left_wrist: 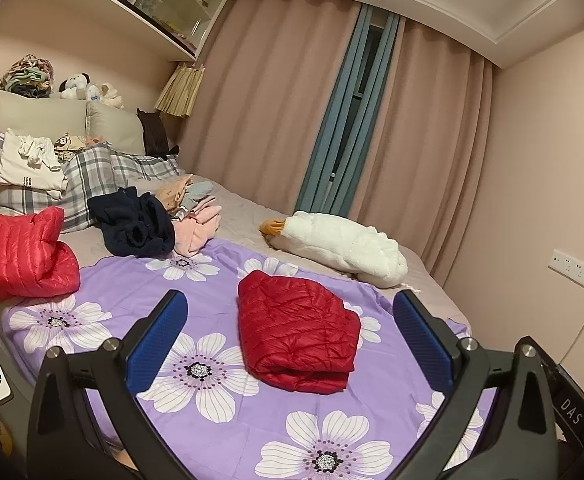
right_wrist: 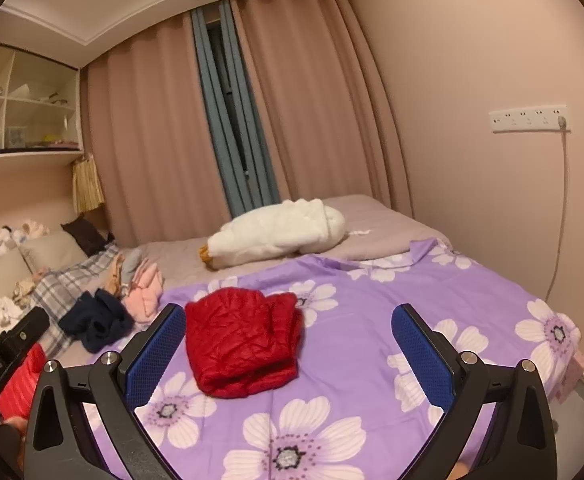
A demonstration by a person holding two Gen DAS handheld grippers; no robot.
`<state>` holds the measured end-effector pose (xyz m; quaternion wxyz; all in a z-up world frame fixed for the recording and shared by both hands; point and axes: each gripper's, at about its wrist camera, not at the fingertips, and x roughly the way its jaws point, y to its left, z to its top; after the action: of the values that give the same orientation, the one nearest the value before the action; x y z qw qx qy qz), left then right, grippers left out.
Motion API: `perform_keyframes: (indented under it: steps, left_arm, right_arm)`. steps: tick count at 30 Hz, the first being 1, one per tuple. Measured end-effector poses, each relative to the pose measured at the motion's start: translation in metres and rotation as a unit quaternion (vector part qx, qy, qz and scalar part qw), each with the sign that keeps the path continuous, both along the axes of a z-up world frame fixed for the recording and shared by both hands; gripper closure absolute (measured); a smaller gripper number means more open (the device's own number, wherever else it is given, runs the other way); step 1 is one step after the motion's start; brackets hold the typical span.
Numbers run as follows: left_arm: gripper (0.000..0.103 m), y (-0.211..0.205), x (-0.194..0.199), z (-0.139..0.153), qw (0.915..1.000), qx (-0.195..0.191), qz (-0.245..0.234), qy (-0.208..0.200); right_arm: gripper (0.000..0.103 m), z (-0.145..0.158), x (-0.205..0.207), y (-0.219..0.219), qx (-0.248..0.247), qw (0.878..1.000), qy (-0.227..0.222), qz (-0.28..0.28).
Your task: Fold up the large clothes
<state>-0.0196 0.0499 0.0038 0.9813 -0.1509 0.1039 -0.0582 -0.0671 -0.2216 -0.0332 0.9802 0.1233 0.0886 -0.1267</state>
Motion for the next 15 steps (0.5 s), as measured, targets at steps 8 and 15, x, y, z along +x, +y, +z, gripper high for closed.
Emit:
perform_keyframes:
  steps: [8,15]
  left_arm:
    - [0.000,0.0018,0.0011,-0.0003,0.9999,-0.005,0.007,0.004]
    - [0.000,0.0040,0.0010,-0.0005,0.9999,-0.009,0.012,0.005]
  right_arm:
    - [0.001,-0.0001,0.0019,0.0011,-0.007,1.000,0.006,0.001]
    - [0.001,-0.0006,0.0049,0.0042,-0.017,1.000,0.016,0.002]
